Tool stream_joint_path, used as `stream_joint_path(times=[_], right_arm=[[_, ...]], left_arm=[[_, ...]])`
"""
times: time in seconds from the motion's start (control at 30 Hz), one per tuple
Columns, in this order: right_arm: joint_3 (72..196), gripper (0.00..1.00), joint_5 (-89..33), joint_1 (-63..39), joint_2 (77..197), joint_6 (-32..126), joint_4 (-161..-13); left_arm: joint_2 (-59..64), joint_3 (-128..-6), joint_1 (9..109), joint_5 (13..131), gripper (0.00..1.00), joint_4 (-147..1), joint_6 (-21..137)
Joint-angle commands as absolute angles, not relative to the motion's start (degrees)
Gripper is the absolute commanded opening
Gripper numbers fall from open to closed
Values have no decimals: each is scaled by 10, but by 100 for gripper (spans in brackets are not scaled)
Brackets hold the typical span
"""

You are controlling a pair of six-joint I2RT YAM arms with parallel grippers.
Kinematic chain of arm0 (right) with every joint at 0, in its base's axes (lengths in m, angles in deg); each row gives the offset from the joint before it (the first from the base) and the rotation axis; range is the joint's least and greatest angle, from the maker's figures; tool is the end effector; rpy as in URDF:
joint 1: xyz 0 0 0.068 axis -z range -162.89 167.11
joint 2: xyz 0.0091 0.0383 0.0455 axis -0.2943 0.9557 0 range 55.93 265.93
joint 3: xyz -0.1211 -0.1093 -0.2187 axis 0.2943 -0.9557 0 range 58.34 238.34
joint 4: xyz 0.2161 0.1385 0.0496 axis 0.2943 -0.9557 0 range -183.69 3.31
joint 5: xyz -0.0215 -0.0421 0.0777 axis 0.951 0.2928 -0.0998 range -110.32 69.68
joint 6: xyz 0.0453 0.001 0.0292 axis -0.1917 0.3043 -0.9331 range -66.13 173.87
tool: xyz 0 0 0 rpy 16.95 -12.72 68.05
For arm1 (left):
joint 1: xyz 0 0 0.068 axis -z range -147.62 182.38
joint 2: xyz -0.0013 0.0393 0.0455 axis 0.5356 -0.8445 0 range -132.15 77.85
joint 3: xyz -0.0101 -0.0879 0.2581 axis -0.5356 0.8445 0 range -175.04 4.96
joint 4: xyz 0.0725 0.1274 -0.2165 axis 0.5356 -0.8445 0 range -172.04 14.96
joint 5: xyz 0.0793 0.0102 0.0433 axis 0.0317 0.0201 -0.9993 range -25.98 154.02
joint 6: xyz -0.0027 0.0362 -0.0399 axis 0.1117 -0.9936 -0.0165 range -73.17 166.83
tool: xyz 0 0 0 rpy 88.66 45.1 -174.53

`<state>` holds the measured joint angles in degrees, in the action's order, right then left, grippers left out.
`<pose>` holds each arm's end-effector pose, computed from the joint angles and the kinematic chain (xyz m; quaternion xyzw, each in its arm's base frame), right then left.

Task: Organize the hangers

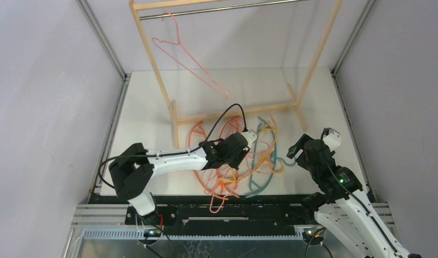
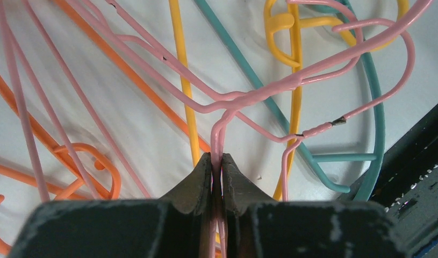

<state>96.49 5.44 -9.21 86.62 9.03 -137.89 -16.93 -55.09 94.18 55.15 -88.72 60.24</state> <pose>0.1008 0.0325 0.2662 0.2306 0.8708 0.0560 0.4307 0.1702 -0.3059 0.2047 0.3569 0.8615 -0.1587 0.3245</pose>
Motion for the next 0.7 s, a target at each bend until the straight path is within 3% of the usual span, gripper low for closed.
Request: stream_joint_path(times=[0.0,0.07,0.17,0.27,0.37,0.47,0.57,0.67], right_arm=[[965,85,55,-90,860,83,-1372],[965,85,55,-91,861,83,-1371],[965,85,55,-90,860,84,-1370],[964,85,55,-91,861,85,-1369],[965,85,55,-90,862,88,-1365],[966,85,53,-90,860,87,-1366],[965,85,53,-90,855,85,-1369],[966,84,53,-91,852,83,-1372]], left_arm=[[-143,-573,939,544,6,-887,593],[-138,-574,939,542,2,-889,596],[-131,-569,938,541,4,-890,600],[-133,-559,938,550,16,-881,604],[-140,-554,939,555,39,-872,609],[-143,-549,939,552,54,-859,611],[-150,-550,938,552,63,-854,612],[-161,-555,939,548,65,-851,613]])
